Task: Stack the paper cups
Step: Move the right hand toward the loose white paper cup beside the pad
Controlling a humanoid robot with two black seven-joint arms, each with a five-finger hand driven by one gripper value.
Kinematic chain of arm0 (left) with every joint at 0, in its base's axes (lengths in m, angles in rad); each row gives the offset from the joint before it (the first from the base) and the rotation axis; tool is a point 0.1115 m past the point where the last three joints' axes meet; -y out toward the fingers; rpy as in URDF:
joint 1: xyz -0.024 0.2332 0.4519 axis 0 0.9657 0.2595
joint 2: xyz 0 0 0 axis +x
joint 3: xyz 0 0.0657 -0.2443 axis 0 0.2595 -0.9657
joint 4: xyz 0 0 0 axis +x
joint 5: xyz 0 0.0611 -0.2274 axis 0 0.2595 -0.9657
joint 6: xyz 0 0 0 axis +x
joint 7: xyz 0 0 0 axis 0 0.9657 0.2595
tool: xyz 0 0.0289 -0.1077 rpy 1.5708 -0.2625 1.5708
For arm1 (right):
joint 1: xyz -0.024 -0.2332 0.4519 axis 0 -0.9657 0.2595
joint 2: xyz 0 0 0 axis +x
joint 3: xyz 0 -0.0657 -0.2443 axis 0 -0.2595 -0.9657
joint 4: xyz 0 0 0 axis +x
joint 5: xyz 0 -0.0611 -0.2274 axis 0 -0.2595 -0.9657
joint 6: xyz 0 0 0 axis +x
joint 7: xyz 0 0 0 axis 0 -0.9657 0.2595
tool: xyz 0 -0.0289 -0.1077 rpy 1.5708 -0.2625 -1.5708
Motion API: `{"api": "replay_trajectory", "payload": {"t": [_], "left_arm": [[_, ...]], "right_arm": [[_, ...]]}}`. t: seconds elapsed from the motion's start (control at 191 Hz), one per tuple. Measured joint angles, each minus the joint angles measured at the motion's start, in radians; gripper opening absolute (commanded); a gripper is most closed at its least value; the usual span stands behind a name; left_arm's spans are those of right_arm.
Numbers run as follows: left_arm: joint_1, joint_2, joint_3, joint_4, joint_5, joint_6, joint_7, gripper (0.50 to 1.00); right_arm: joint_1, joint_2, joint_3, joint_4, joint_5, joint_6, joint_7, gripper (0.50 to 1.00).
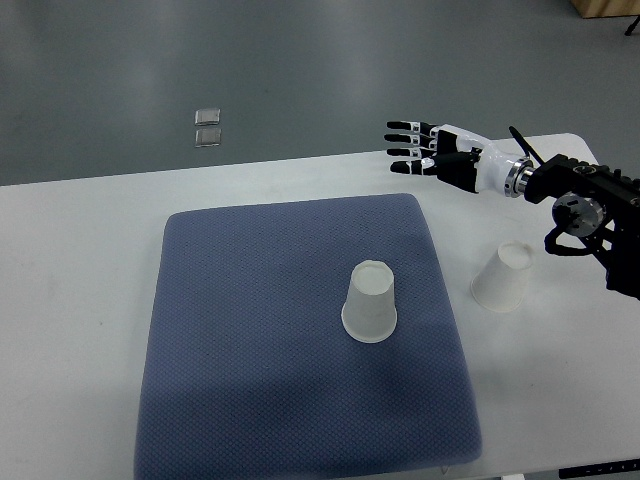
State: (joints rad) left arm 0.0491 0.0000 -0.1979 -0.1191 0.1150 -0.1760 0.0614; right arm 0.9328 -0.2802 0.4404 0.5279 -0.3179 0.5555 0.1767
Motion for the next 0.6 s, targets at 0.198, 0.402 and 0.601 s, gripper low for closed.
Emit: {"api": "replay_trajectory", "payload": {"t": [0.198,0.402,0.601], "left_arm": [[0.0,0.0,0.0,-0.004,0.0,0.0,0.0,1.0],[0.0,0.0,0.0,-0.005,0.0,0.0,0.0,1.0],[0.0,0.0,0.001,0.004,0.0,0.0,0.0,1.0]], "right_arm": [[-0.004,0.001,-0.003,0.0,0.0,0.003,0.0,0.924],[0.002,-0.015,-0.003,0.0,0.0,0.014,0.0,0.924],[0.004,-0.052,0.0,-0.002,0.0,0.011,0.002,0.924]]}}
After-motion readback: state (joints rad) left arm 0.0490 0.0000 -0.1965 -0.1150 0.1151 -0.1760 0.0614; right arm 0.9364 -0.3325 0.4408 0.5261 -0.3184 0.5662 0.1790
